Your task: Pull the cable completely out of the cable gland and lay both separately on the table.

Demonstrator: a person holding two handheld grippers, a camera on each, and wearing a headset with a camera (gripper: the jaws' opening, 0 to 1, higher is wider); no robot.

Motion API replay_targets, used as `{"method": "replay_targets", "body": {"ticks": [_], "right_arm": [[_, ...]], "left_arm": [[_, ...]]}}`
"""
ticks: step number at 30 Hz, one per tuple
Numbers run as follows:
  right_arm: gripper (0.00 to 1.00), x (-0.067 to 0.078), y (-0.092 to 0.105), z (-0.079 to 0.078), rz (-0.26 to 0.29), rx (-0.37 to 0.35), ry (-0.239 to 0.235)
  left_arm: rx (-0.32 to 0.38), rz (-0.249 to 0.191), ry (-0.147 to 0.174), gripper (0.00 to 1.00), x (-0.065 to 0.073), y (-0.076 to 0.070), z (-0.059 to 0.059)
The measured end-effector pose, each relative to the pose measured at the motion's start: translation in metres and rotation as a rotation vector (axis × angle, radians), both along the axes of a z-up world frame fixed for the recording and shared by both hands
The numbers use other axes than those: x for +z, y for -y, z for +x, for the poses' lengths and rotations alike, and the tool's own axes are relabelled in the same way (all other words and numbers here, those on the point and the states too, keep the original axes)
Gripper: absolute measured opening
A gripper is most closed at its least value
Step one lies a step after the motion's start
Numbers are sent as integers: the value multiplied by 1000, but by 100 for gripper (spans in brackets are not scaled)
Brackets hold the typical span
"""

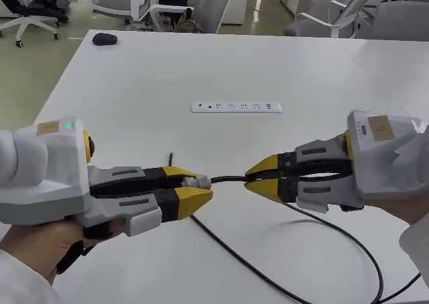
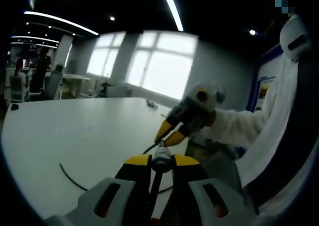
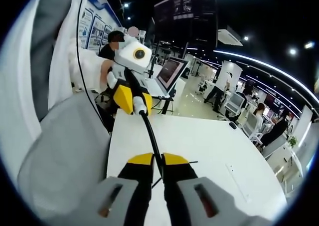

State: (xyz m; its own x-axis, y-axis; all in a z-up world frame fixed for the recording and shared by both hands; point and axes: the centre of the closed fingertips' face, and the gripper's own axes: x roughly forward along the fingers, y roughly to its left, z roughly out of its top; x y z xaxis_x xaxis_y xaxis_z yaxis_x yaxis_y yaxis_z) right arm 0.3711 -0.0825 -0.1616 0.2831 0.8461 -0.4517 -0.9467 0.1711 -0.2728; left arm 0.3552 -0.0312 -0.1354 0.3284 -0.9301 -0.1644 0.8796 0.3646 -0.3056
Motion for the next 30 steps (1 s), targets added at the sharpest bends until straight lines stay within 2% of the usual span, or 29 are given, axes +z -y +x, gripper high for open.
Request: {"method": "replay_targets", "body": {"ticks": [14,30], "right_arm": [[4,-8,18,7,13,-70,-29],[4,-13,21,5,21,-87,-57]], "left_arm": [[10,0,-6,17,1,-4,4],[-1,10,11,17,3,0,2]]}}
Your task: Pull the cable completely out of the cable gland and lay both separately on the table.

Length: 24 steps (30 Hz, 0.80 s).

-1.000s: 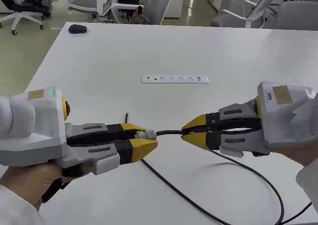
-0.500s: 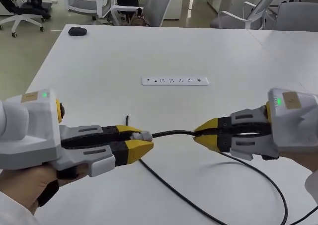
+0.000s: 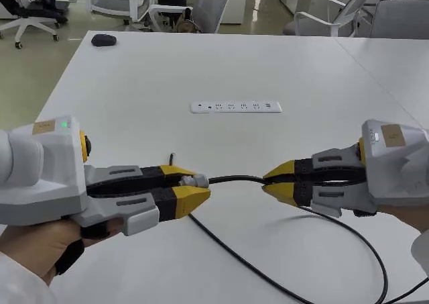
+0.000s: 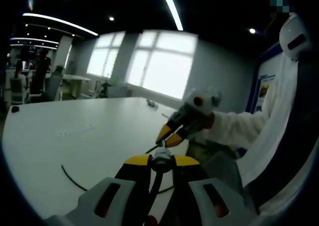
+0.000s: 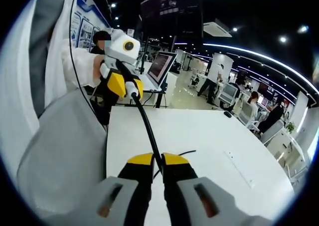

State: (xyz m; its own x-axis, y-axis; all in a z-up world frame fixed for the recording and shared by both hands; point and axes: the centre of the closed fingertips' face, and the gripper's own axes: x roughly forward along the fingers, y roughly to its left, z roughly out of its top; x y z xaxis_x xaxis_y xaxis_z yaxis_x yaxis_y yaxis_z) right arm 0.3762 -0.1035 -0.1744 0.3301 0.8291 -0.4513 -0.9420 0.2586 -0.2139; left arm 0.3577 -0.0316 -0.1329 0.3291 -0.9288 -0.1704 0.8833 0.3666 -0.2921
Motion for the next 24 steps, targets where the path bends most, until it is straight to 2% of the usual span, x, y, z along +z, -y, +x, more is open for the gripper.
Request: {"method": "replay_targets", "body": {"ticks": [4,7,10,13,15,18,24], "right_arm": [[5,-6,2,-2,-11,-3,-33],[5,-10,4,-3,-30,-6,-41],[6,-11,6,-3,-33,-12,-51],[7,-8,7,-4,-17,-15,-64],[11,-1,2,-10,19,9,-78],[20,6,-6,-15,23,36,-55],[21,17,-23,-23,37,95,-24]], "left_arm": [[-11,5,0,17,-1,4,-3],[-31,29,9,17,-4,9,-8],[-46,27,10,17,-3,13,-12],[-59,30,14,17,-3,17,-14],[-68,42,17,17,-5,20,-16],[-85,50,20,17,-6,24,-18],[-100,48,24,17,-5,29,-21]]}}
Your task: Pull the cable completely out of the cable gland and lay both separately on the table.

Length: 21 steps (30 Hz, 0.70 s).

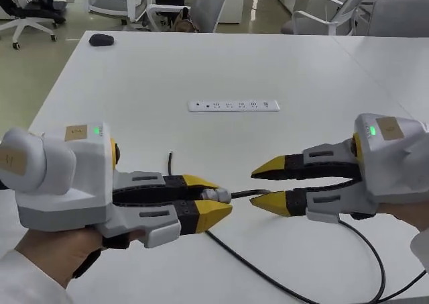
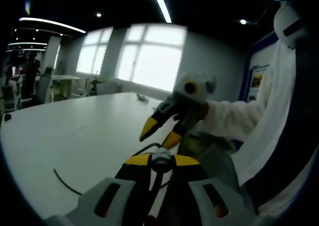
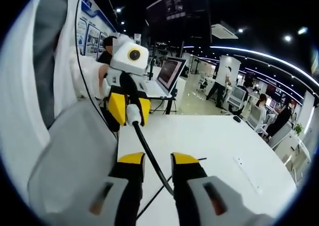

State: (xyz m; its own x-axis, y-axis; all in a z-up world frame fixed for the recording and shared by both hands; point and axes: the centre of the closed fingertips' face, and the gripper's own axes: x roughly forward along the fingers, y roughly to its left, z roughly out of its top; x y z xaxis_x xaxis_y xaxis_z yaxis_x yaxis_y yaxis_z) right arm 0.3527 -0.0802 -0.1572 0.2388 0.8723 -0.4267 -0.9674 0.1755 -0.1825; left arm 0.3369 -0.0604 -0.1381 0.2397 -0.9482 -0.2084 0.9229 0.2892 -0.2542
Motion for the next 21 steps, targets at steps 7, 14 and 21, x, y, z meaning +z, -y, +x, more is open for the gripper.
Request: {"method": "replay_targets", "body": {"ticks": [7,14,21], "right_arm": [[16,5,-15,-9,22,49,4],[8,4,-21,-14,20,77,4],[7,2,-20,-13,13,76,7]], "left_arm": [[2,0,0,17,0,-1,-1],[14,-7,-5,17,0,-4,-1],[29,-16,-21,17,0,-5,1]]}}
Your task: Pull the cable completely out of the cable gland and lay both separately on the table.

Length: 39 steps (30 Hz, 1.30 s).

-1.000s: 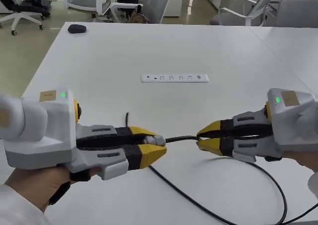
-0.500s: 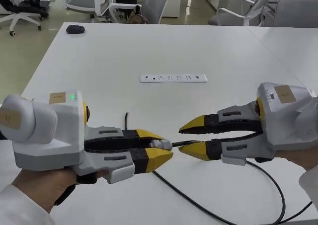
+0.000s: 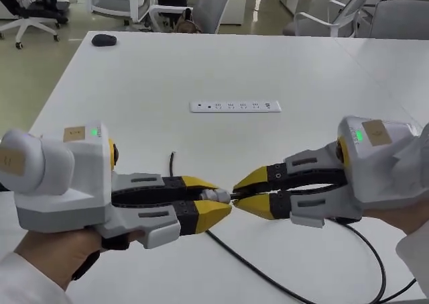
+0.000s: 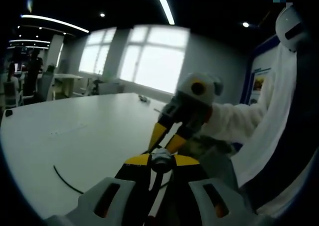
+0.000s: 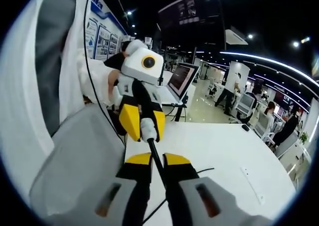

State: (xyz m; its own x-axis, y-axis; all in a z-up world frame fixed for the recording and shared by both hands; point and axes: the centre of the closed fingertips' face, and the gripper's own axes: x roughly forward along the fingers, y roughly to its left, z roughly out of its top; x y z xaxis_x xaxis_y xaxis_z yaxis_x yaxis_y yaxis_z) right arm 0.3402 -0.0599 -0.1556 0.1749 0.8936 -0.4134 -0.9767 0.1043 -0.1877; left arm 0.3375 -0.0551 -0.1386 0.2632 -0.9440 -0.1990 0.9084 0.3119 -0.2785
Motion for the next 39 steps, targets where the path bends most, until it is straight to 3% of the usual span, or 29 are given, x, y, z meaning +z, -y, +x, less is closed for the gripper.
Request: {"method": "replay_targets", "body": {"ticks": [28,39], "right_arm": [[6,-4,-1,4,7,-15,0],[6,-2,20,19,7,-82,12]], "left_arm": [[18,-6,-15,17,-3,-2,4],[52,-13,-16,17,2,-18,10]]}}
